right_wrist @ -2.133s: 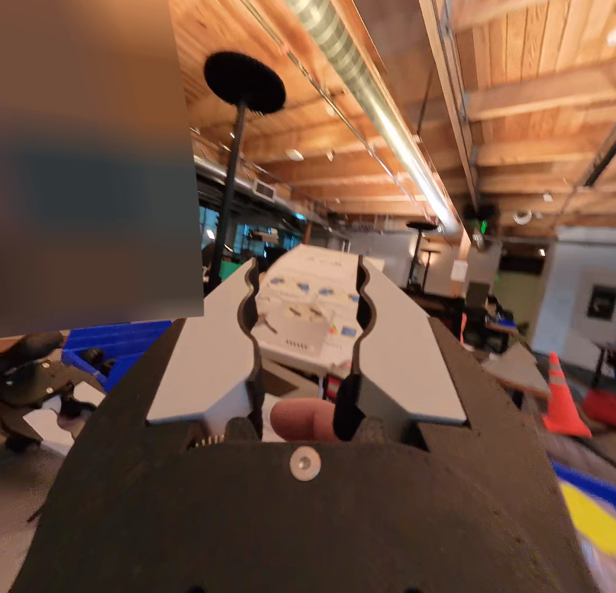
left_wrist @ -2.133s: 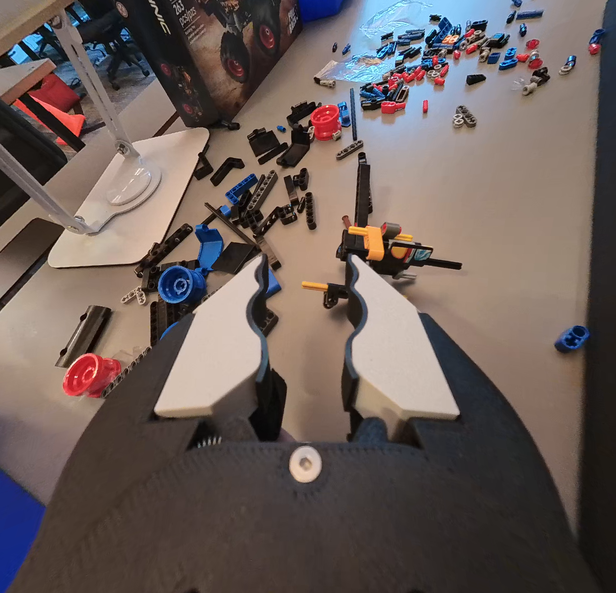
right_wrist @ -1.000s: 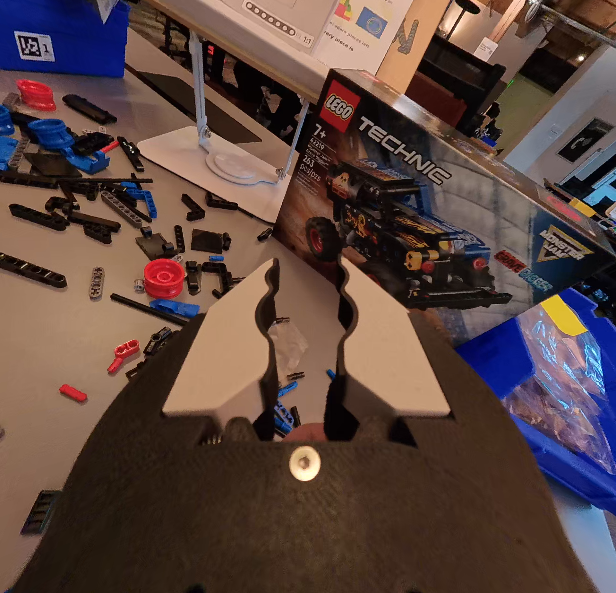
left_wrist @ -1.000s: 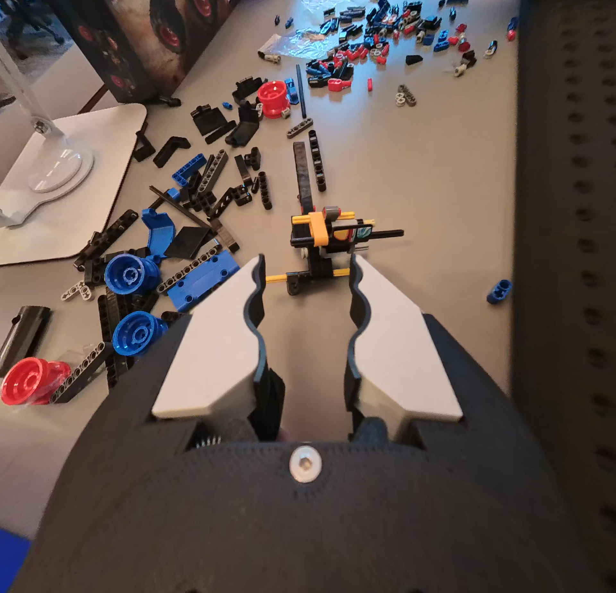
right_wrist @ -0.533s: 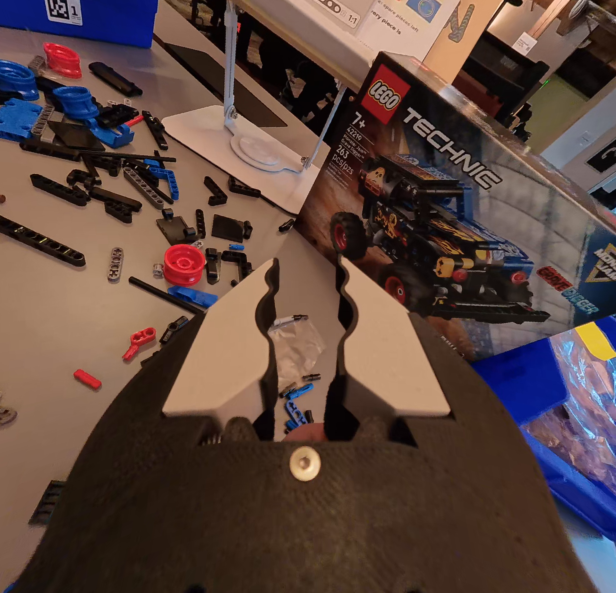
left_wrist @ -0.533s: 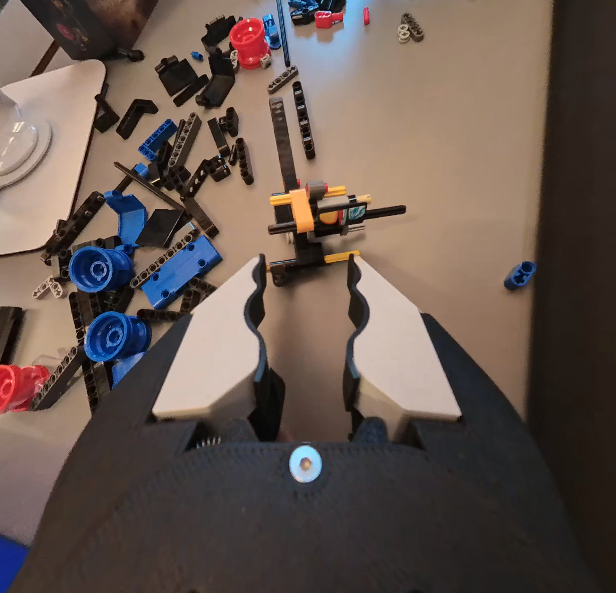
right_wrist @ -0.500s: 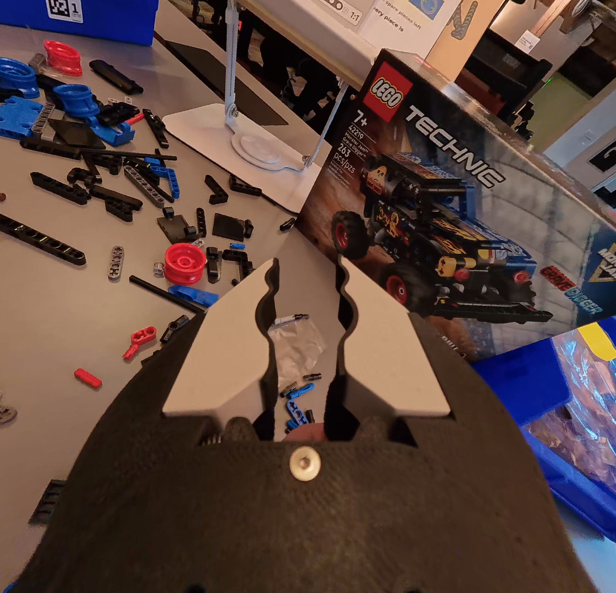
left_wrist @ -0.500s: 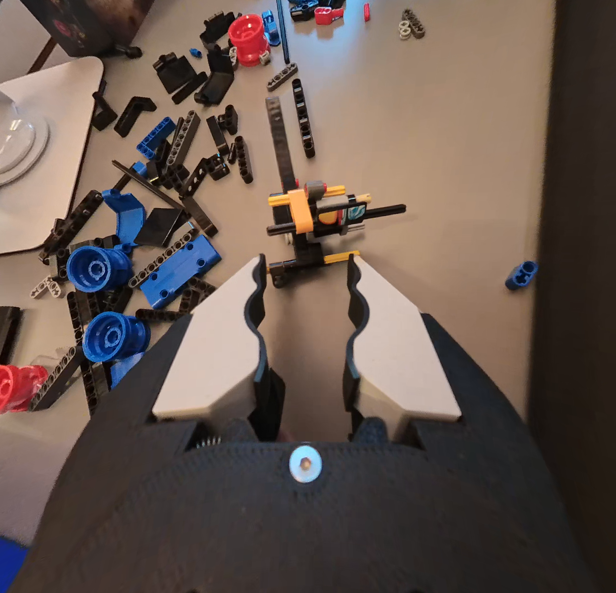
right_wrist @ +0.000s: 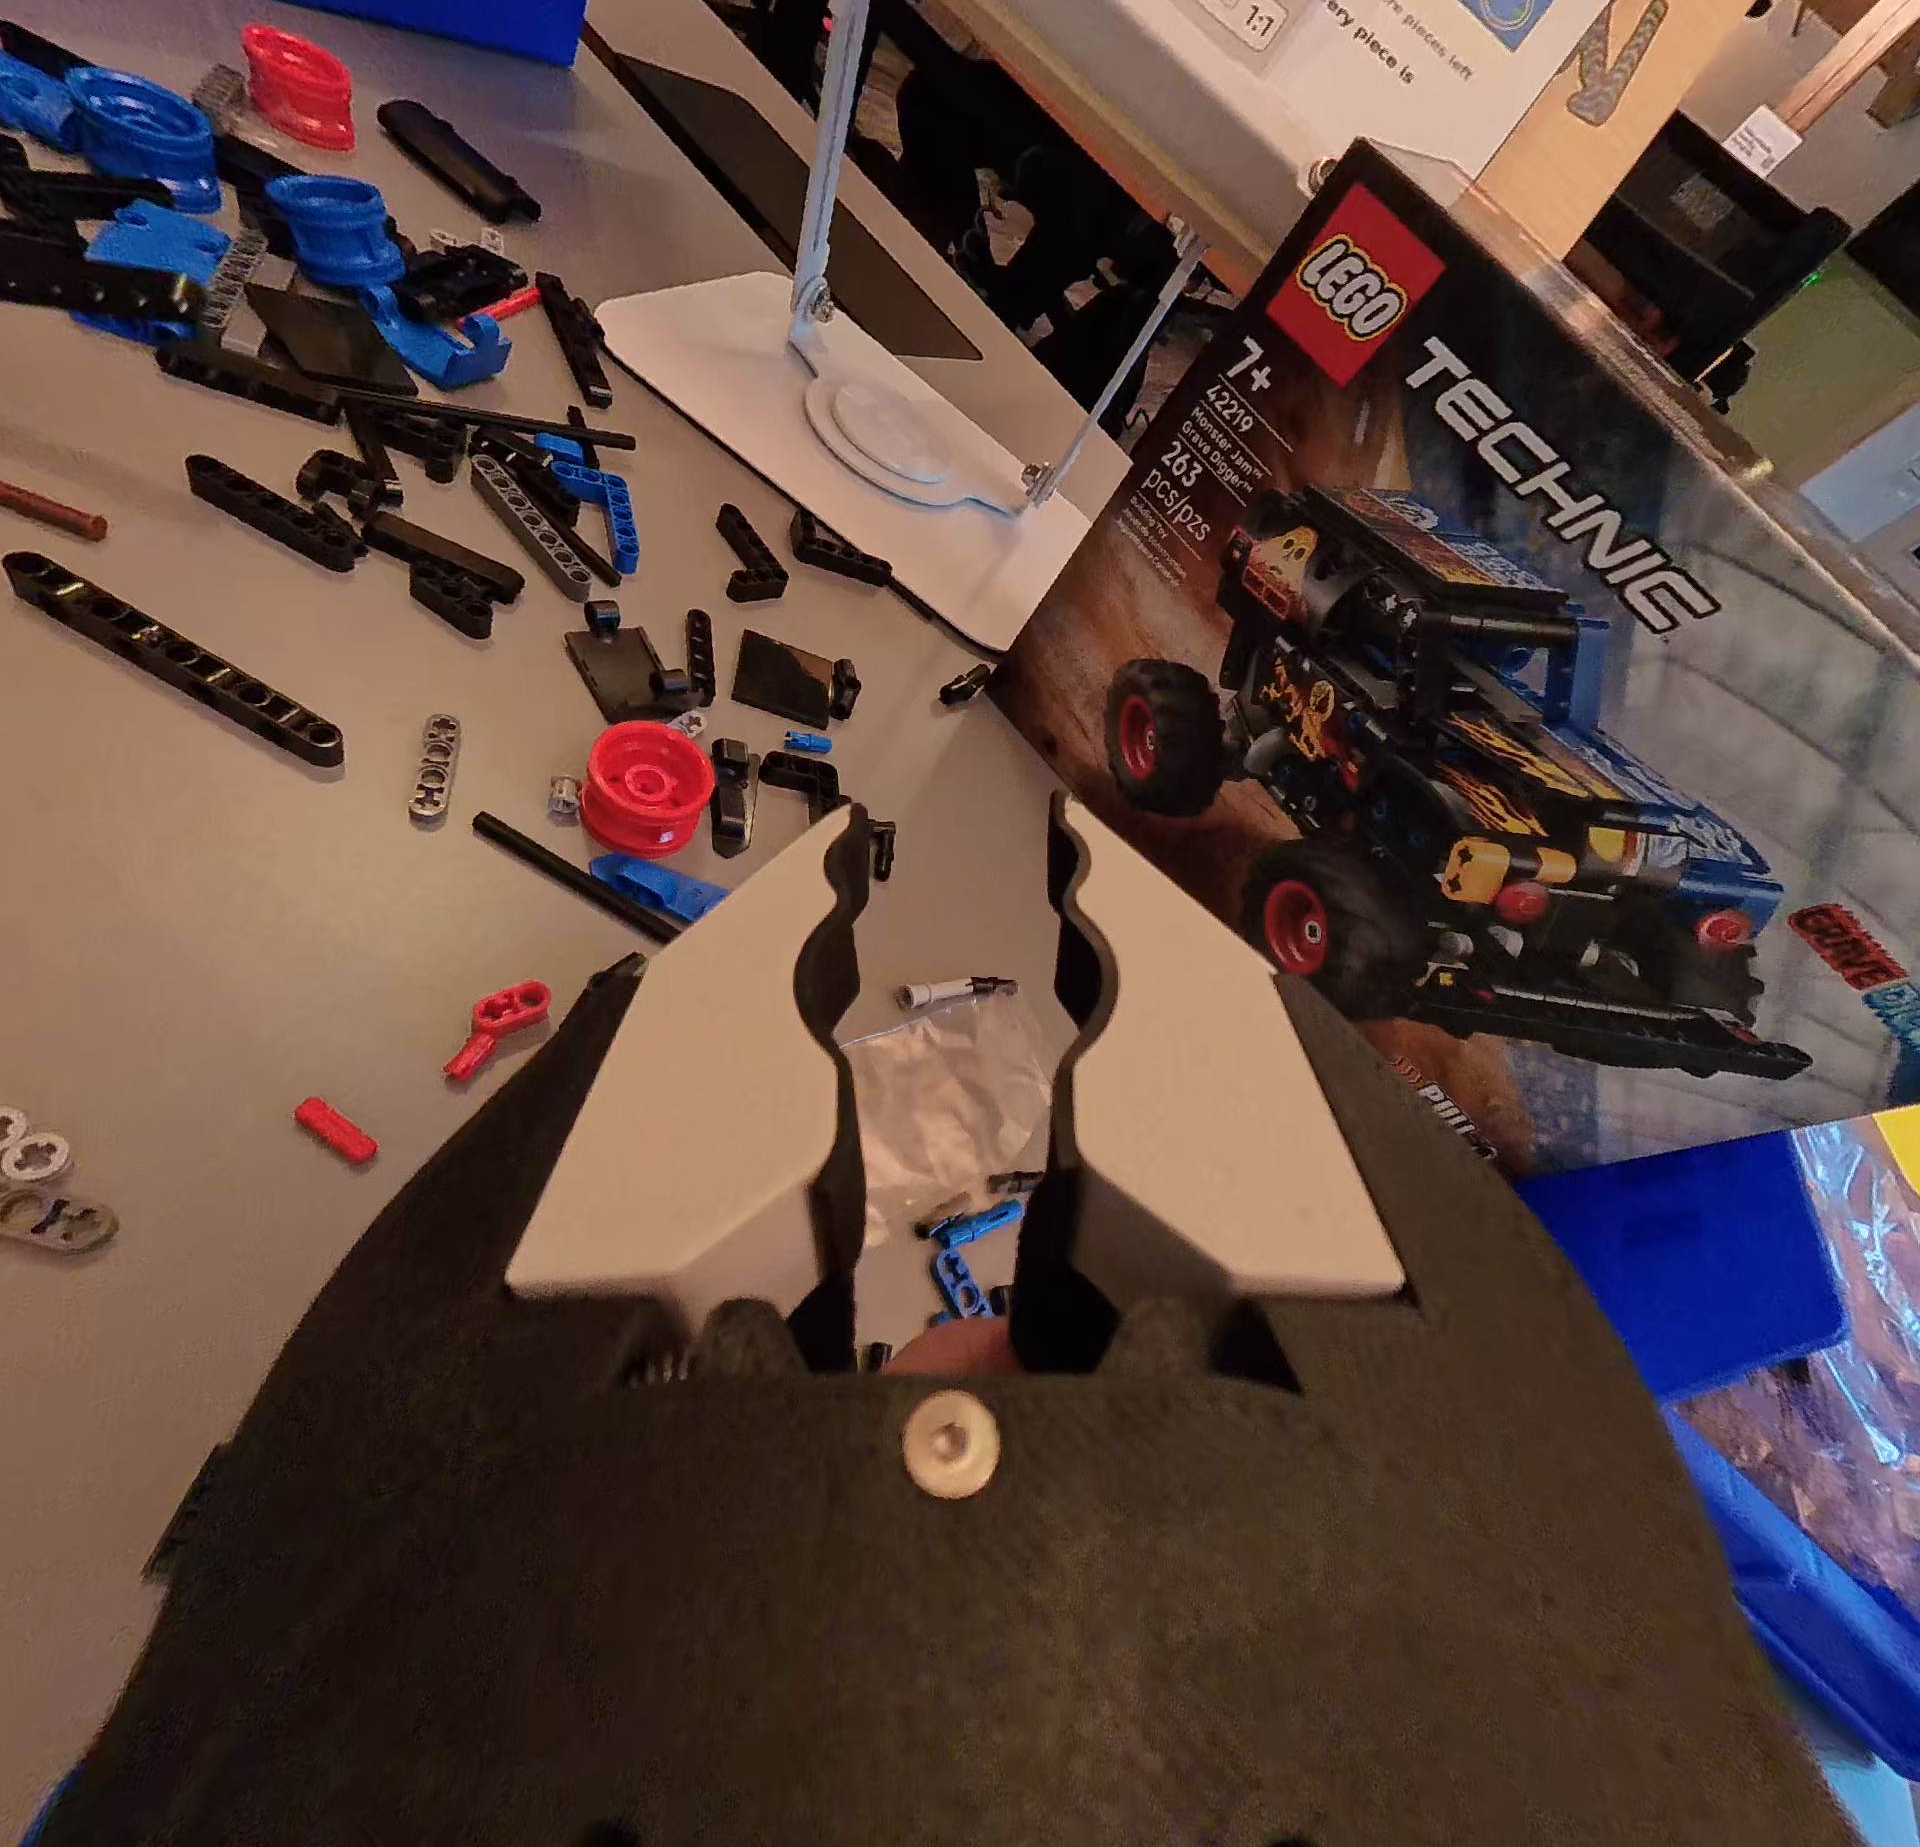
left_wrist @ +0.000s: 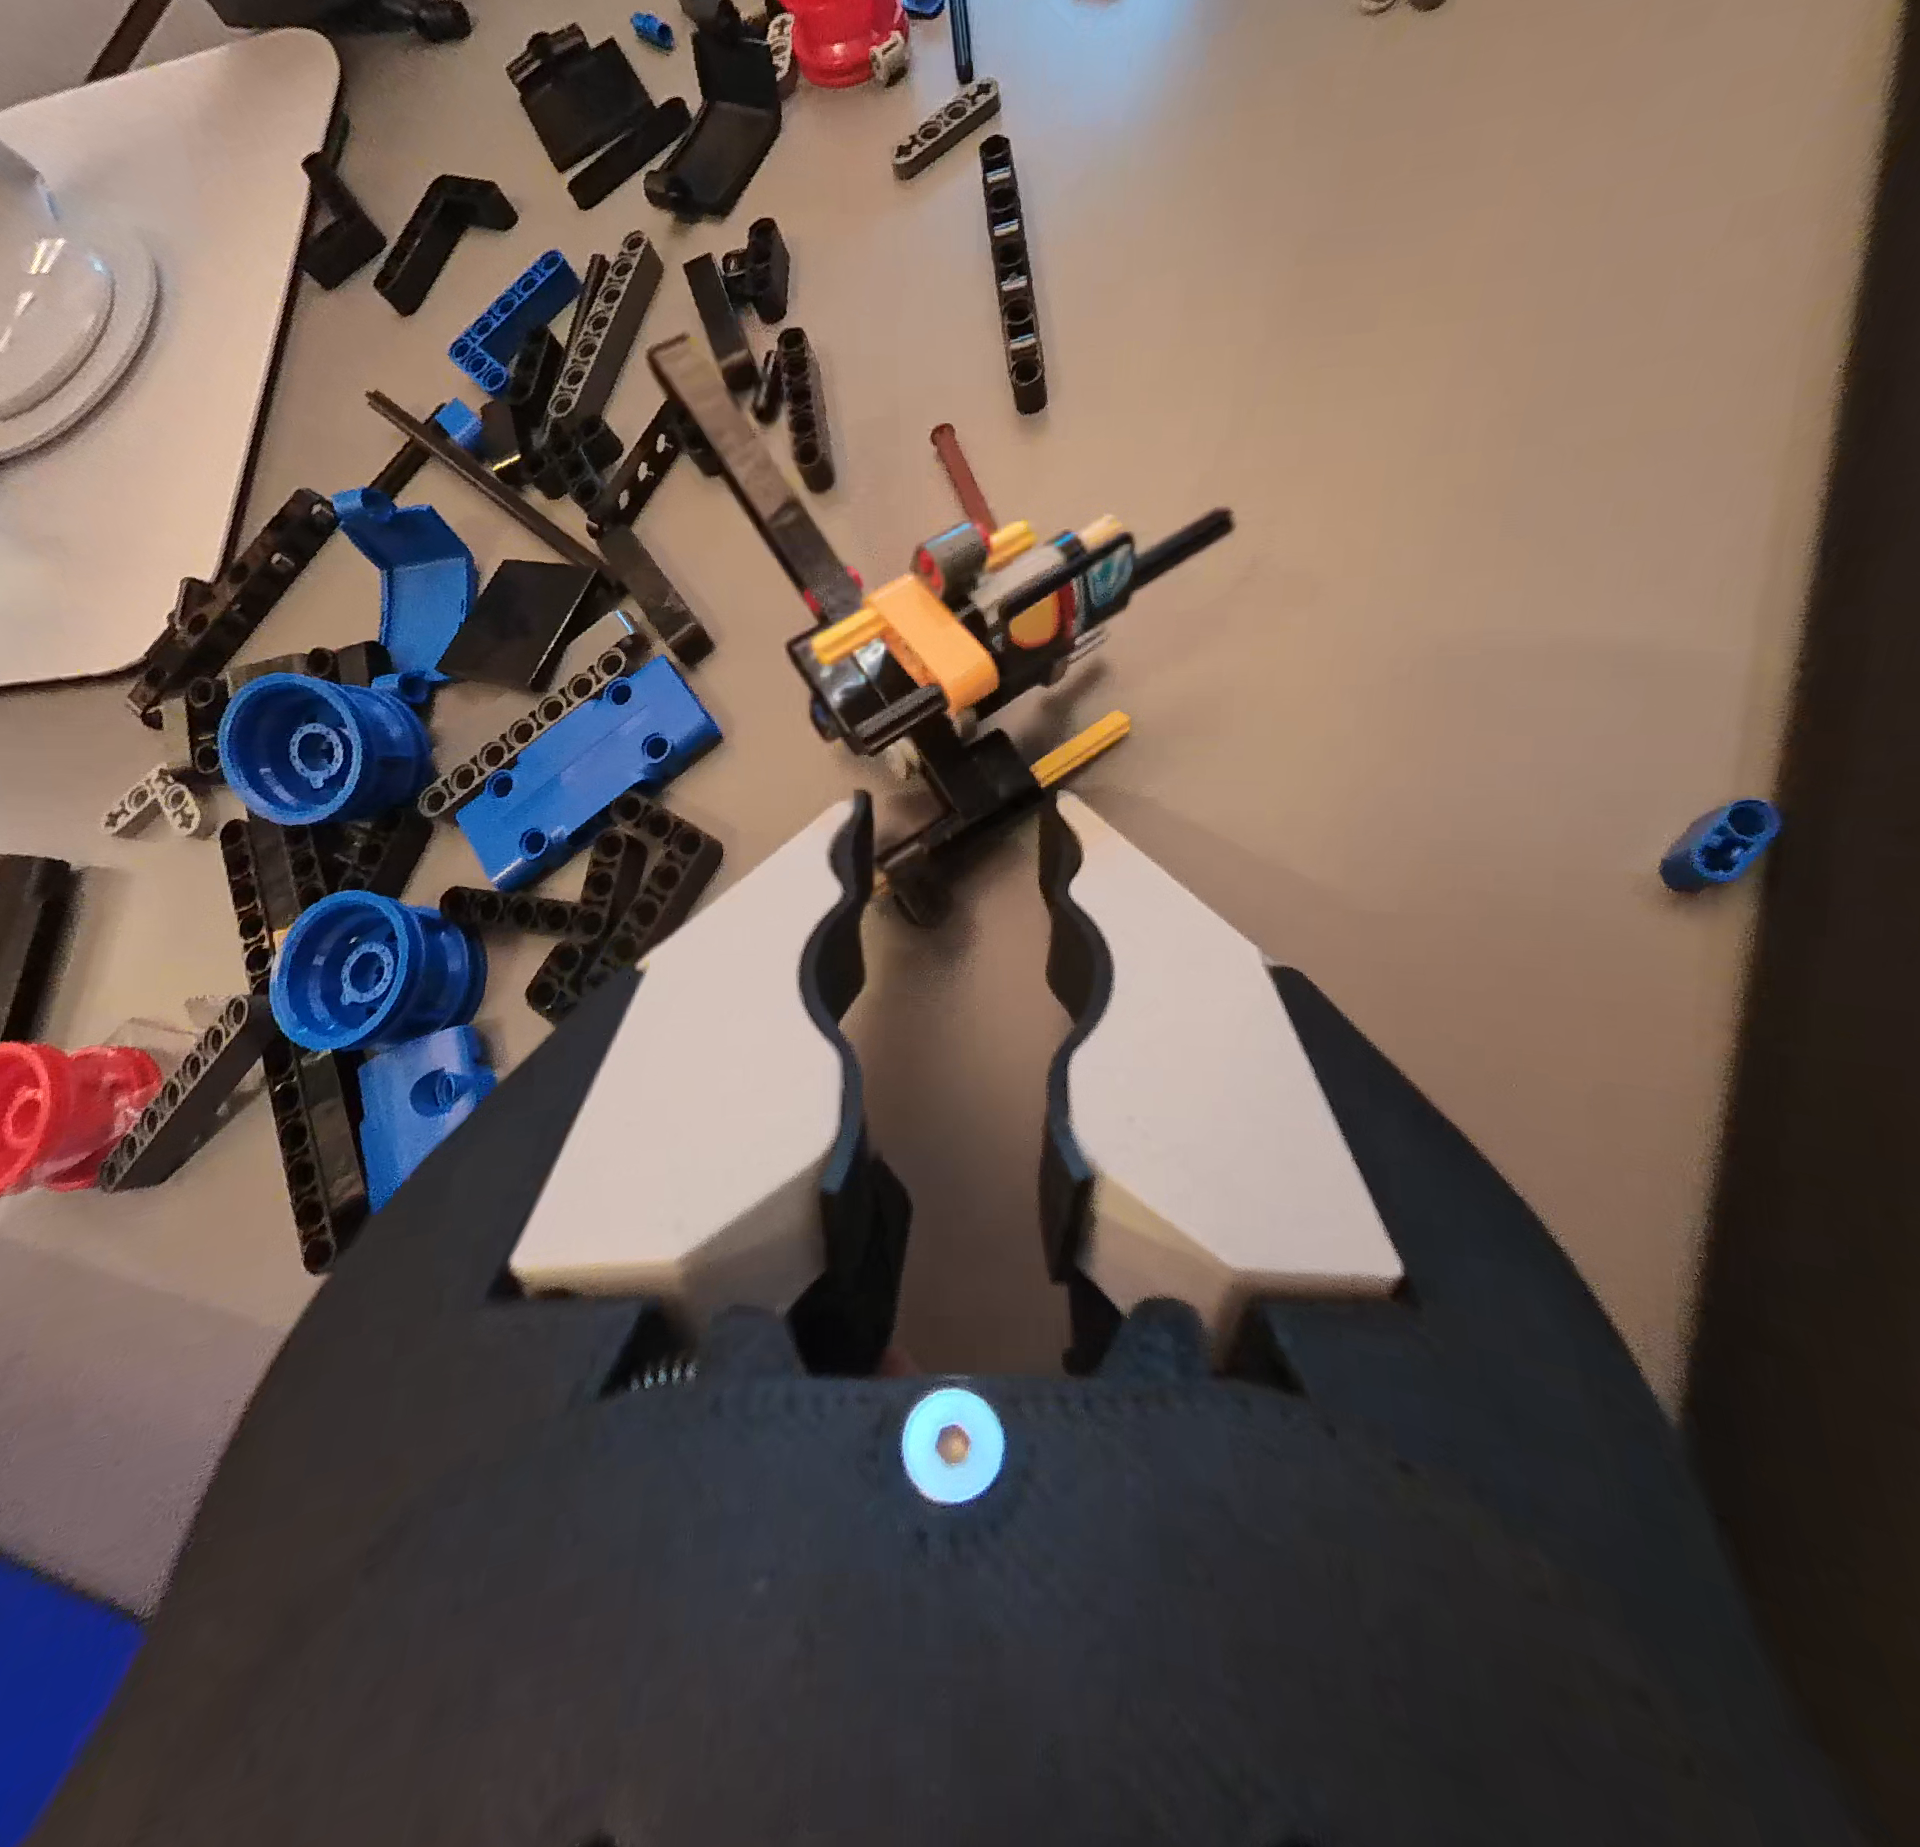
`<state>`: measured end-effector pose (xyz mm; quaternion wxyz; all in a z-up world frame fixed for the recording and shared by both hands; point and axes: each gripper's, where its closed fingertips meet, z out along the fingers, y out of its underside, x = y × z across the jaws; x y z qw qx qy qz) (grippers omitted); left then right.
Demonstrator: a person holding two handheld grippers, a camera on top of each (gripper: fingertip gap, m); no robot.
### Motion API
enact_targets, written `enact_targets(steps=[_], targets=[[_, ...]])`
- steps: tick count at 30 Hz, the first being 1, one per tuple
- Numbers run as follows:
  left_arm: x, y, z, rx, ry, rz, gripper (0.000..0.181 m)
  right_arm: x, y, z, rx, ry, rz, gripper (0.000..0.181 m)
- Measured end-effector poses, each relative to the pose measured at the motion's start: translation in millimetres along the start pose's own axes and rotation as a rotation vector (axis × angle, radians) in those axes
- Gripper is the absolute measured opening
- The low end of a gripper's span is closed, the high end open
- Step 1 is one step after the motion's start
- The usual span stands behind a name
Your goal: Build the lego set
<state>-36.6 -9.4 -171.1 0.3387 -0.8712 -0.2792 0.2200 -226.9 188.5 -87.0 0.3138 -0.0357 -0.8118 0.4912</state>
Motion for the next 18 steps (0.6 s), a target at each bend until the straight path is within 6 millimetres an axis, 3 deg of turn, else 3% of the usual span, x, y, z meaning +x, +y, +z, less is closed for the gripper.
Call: enact_targets(steps=[11,18], targets=[[-7.7,4.9,-3.2,-0.004,-0.02,-0.023,0.03,-5.0,-2.5,-0.8,0.011,-0.03,-0.001,0.032],[-19.0,8.3,-5.9,-0.012,-0.074,-0.041,0.043,-13.9,-4.2,0.0,0.018,-0.074,-0.008,0.035]])
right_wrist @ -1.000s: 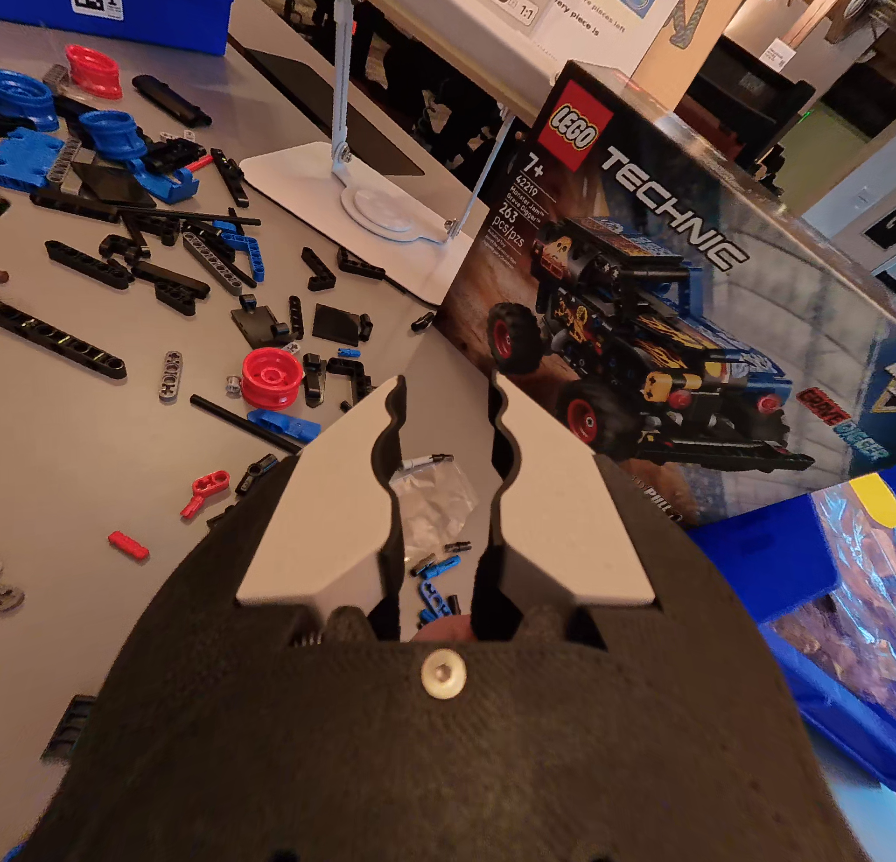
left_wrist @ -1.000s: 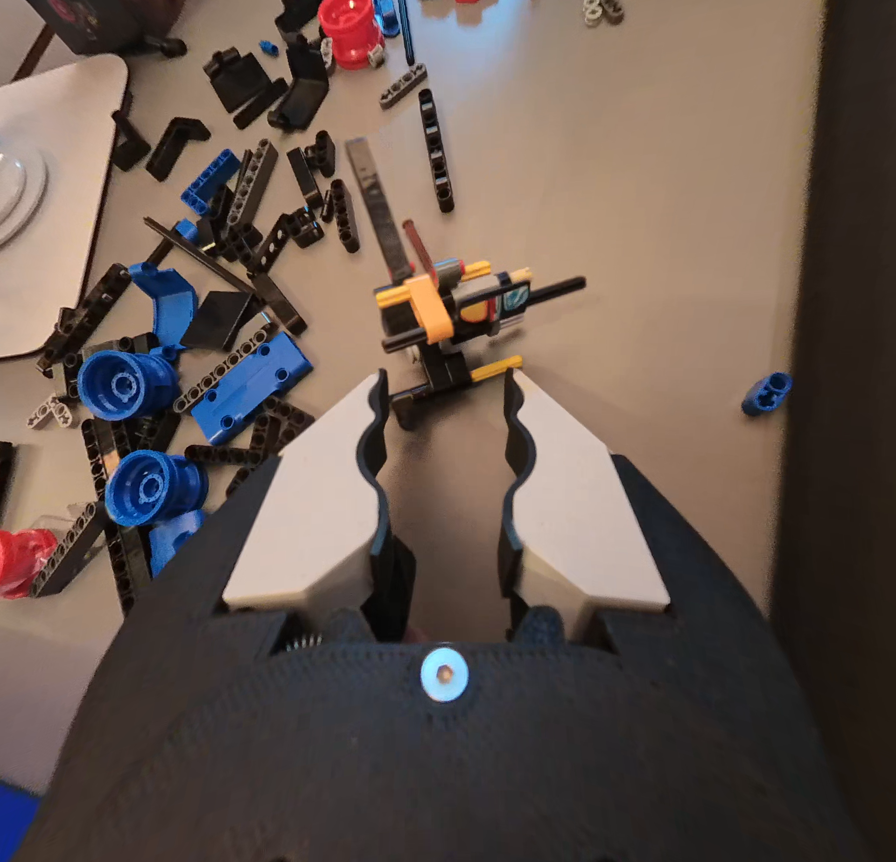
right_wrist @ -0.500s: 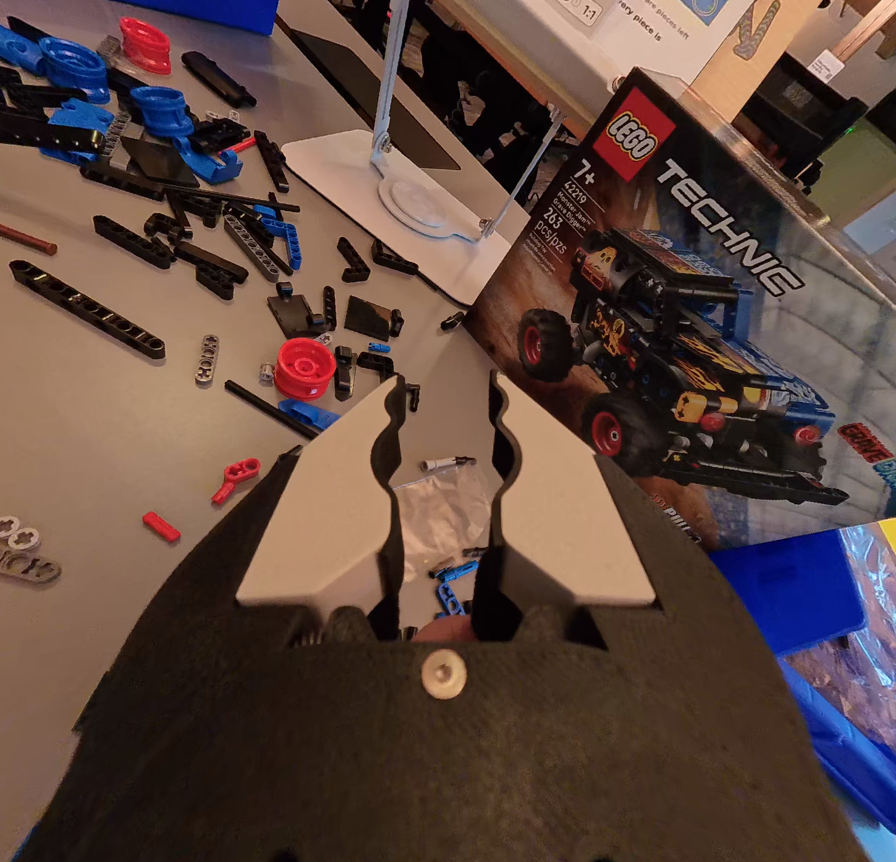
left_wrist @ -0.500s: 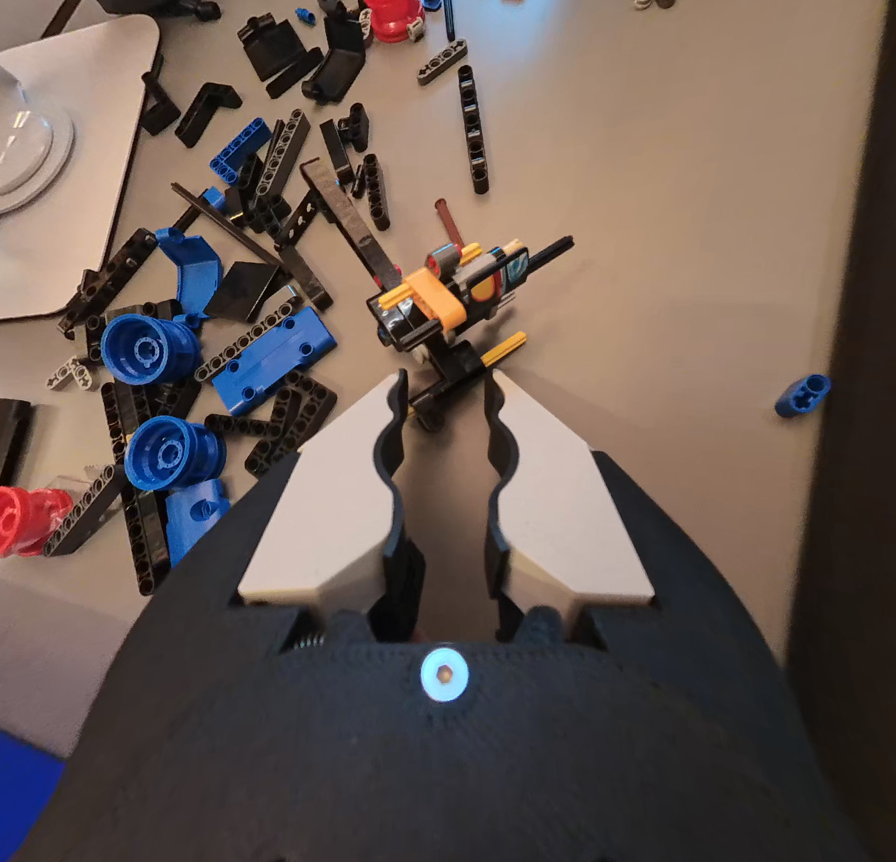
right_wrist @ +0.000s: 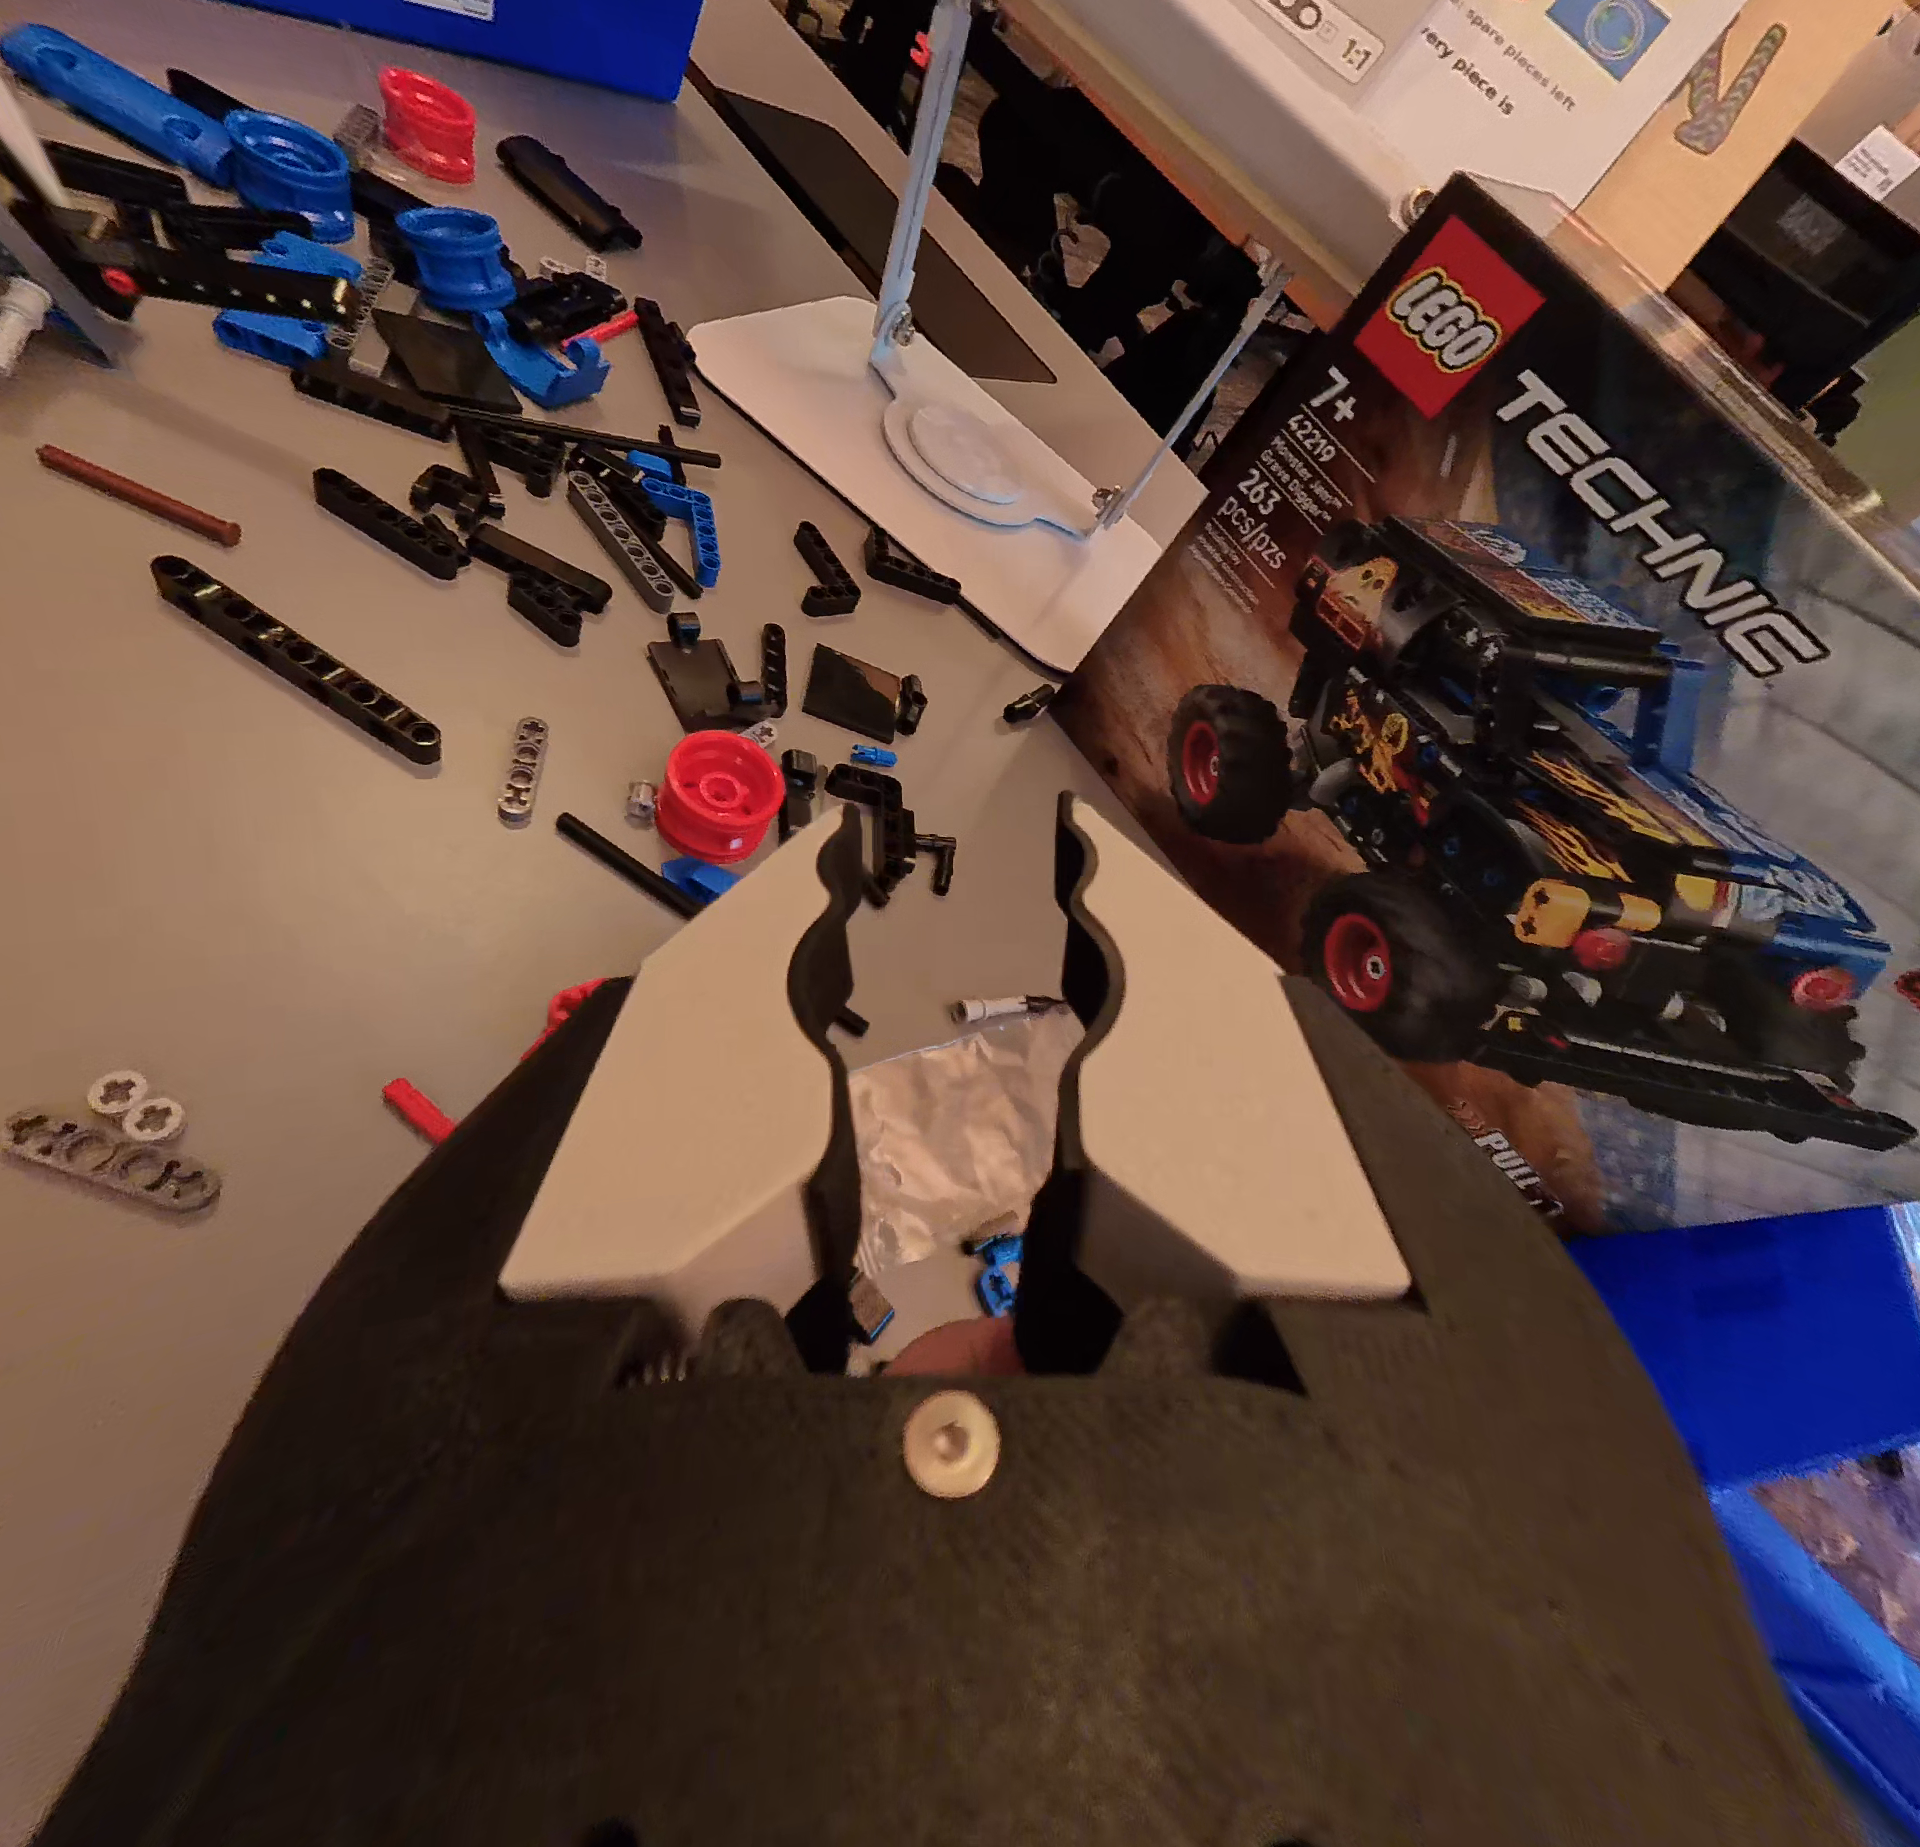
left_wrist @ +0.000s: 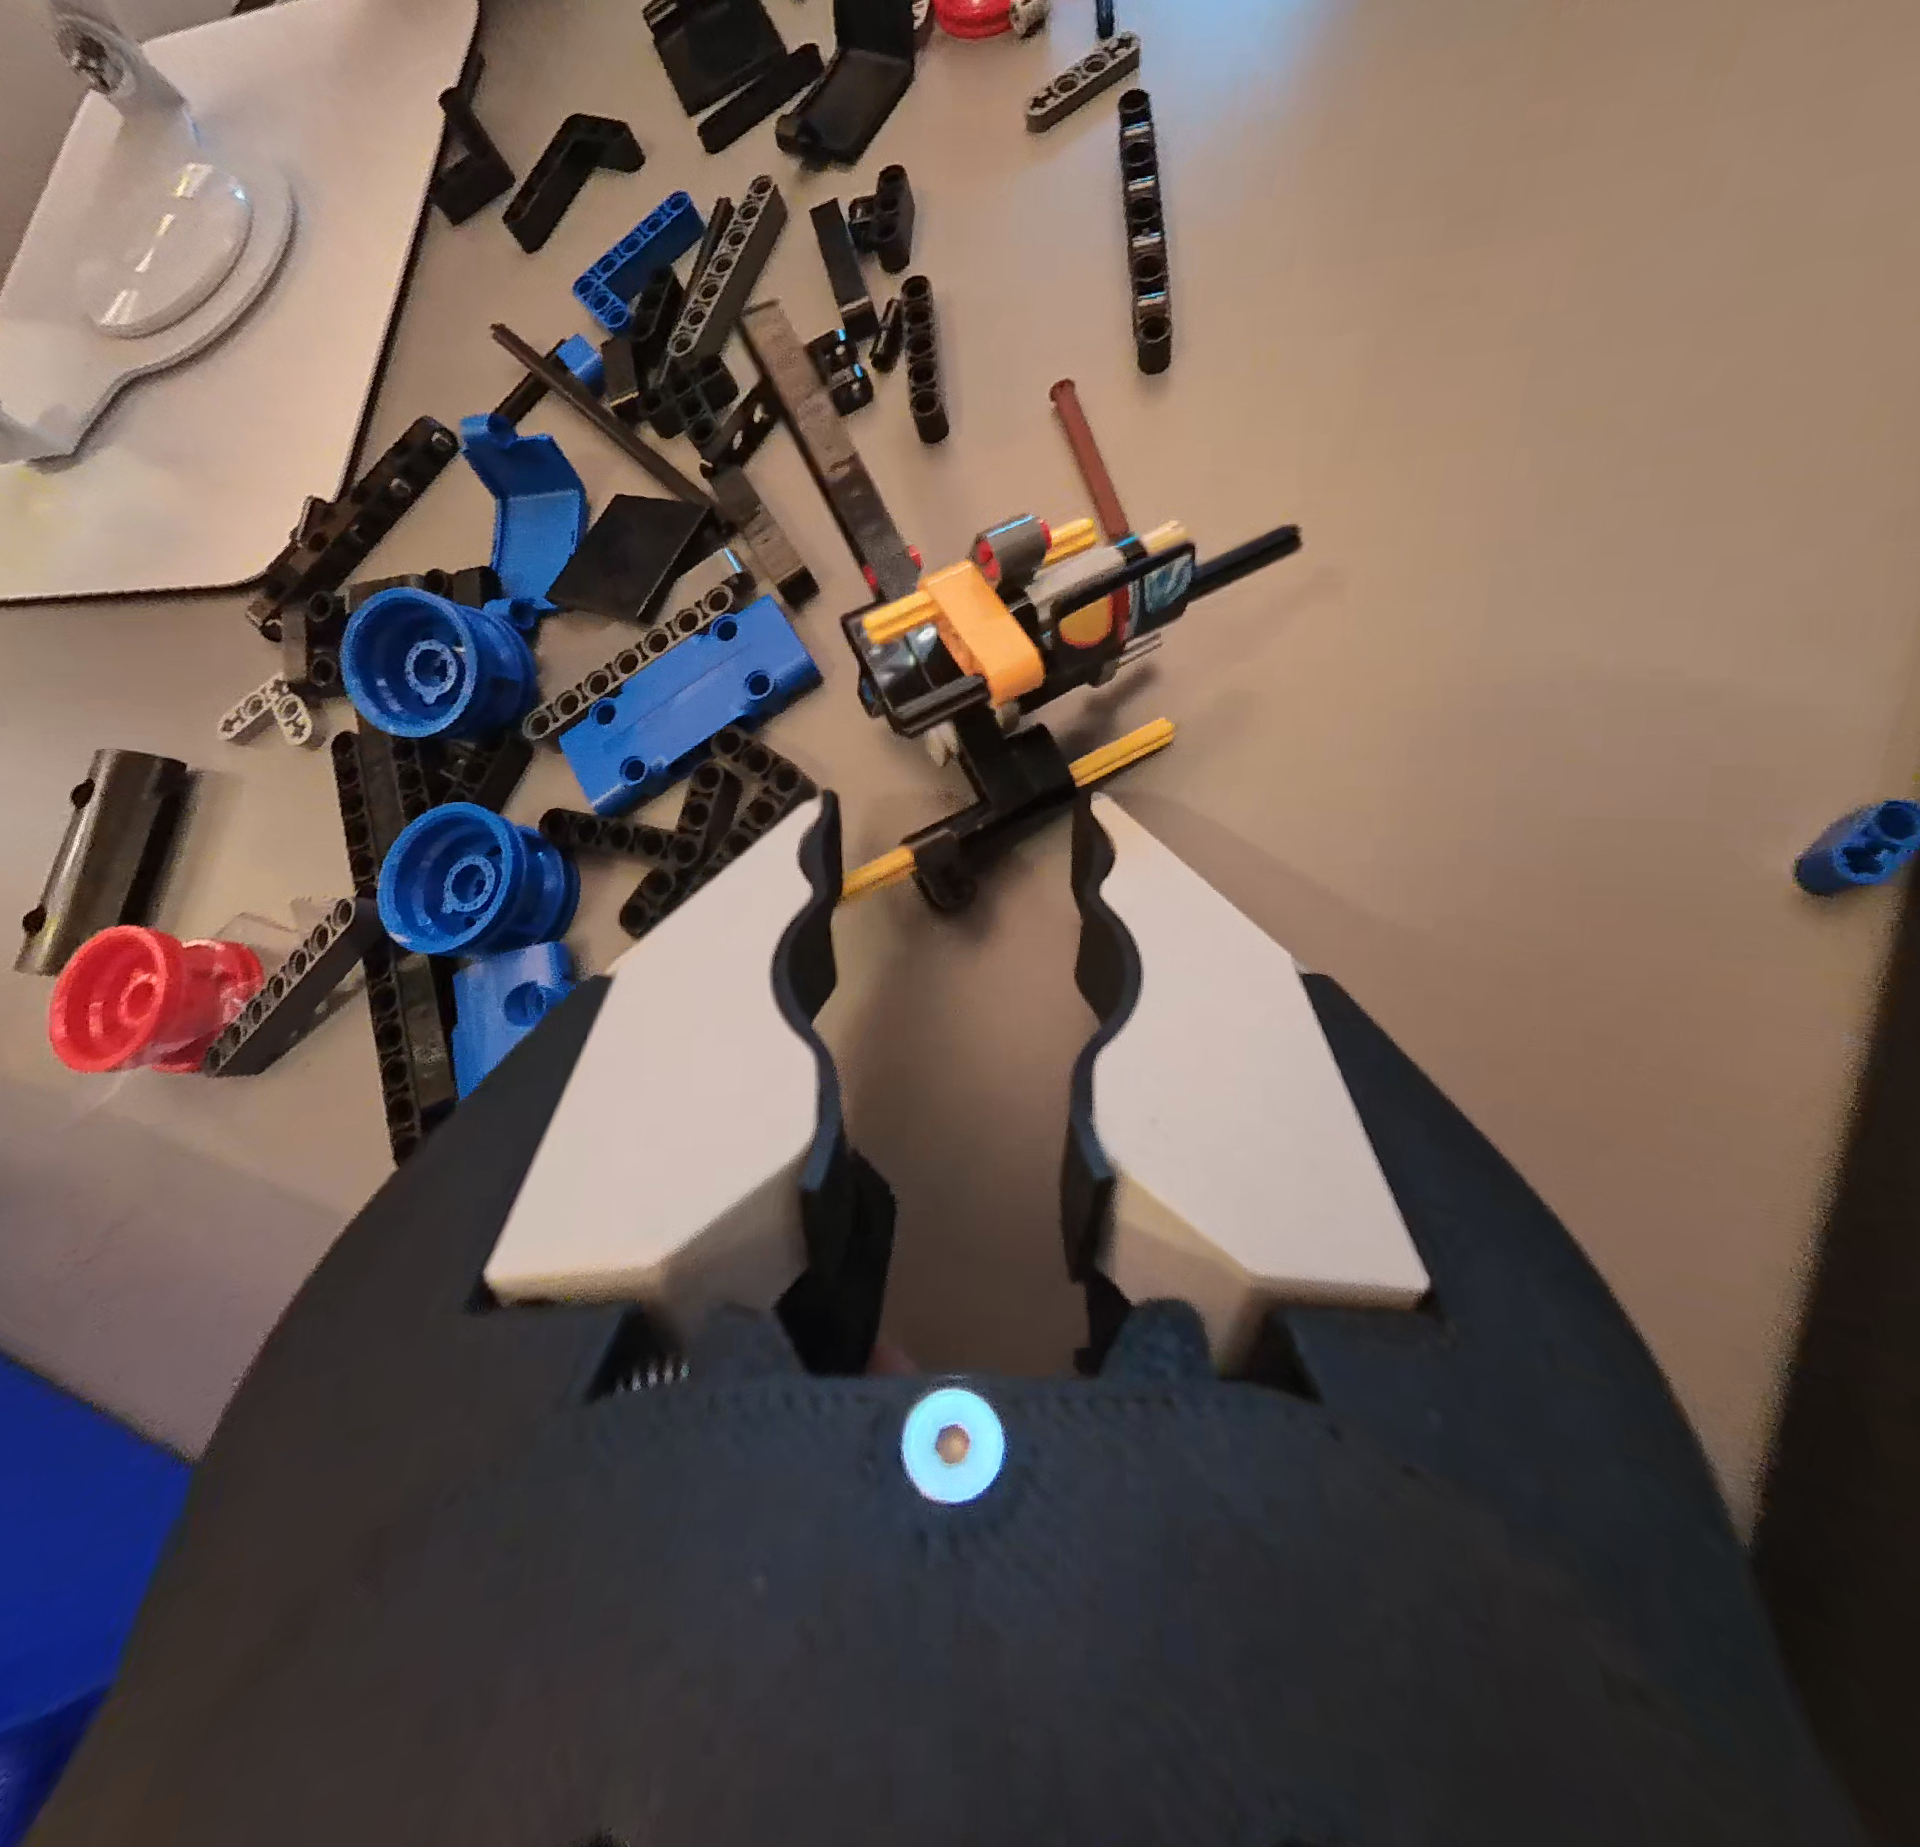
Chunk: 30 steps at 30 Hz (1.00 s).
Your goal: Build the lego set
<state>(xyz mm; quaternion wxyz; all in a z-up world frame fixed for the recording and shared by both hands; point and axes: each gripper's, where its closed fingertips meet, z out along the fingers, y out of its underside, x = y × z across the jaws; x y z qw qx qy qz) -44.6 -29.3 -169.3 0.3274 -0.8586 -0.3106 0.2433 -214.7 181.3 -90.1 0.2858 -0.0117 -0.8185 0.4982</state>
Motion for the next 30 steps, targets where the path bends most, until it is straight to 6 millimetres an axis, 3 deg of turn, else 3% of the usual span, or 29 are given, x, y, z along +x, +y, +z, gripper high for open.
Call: enact_targets(steps=[16,30], targets=[[-25.7,3.0,1.0,-0.036,-0.153,0.02,0.041,-8.5,-0.1,3.0,-0.014,-0.023,-0.03,0.039],[-28.2,3.1,-0.3,-0.042,-0.178,0.037,0.042,-8.5,0.0,4.0,-0.021,-0.015,-0.035,0.045]])
